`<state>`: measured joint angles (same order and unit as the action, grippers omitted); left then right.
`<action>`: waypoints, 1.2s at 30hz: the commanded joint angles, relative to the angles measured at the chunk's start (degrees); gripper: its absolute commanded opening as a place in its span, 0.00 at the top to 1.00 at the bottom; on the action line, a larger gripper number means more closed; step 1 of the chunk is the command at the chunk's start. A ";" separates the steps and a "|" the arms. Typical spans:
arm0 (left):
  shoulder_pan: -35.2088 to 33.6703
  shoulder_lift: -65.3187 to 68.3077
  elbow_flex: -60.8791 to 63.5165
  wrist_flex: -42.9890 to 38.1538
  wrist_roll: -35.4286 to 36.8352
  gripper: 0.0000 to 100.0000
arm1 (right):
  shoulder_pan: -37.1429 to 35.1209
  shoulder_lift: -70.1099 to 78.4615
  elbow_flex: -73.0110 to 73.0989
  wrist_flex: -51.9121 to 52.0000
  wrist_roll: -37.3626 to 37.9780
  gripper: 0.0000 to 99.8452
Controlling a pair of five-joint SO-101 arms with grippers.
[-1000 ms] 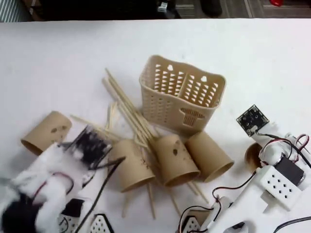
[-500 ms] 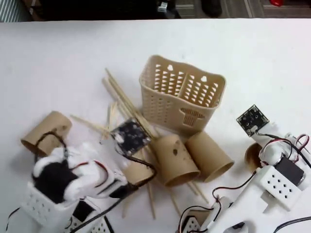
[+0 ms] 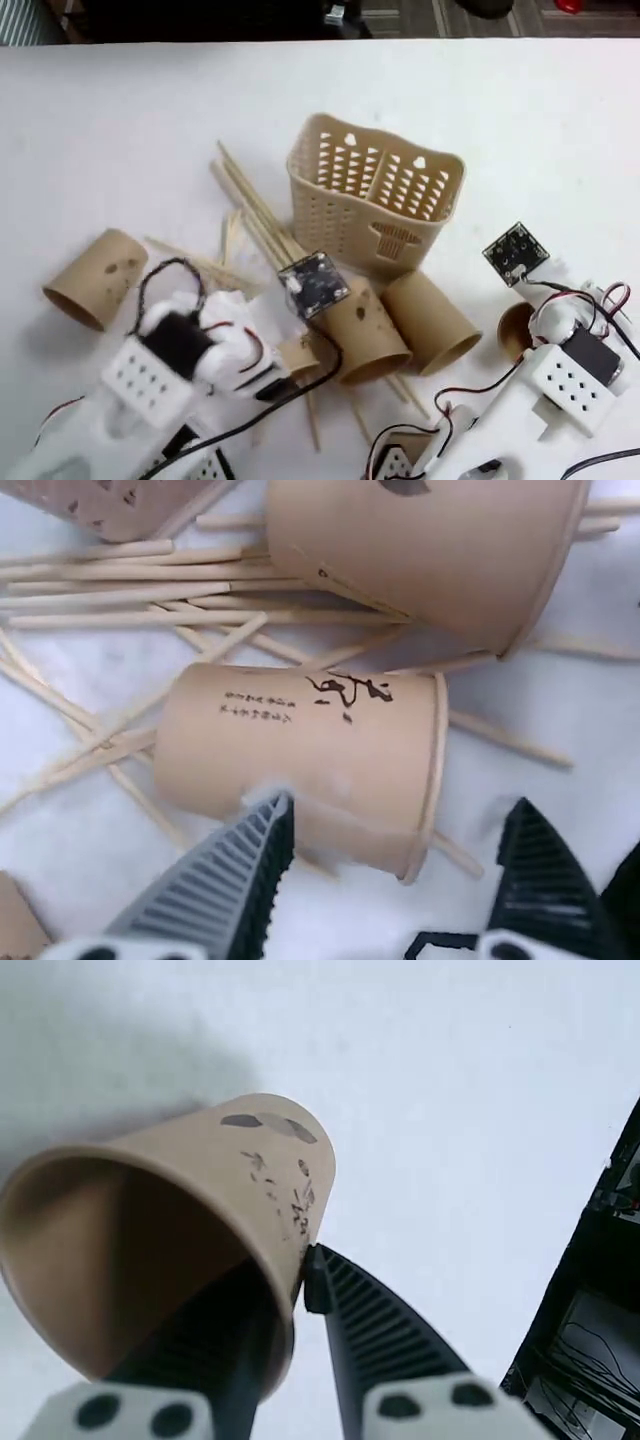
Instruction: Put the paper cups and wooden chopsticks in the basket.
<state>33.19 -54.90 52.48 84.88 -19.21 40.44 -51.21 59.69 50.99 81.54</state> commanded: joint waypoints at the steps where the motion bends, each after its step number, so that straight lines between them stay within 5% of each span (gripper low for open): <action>1: -0.66 6.81 0.62 -5.01 -1.76 0.72 | -0.40 -0.57 -0.09 0.31 -0.09 0.98; 20: -6.64 -6.37 0.44 -10.11 -2.46 0.97 | -0.31 -0.92 -0.09 0.31 -0.09 0.98; 31: -6.73 -14.46 0.53 -5.63 -4.40 0.96 | 1.36 -1.01 -2.11 0.57 -0.09 0.98; 36: -6.99 -14.46 0.70 -2.11 -7.38 0.77 | 1.36 -1.01 -2.02 0.57 -0.09 0.98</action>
<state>26.77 -68.53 53.45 80.57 -26.07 41.23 -51.38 59.69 51.16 81.54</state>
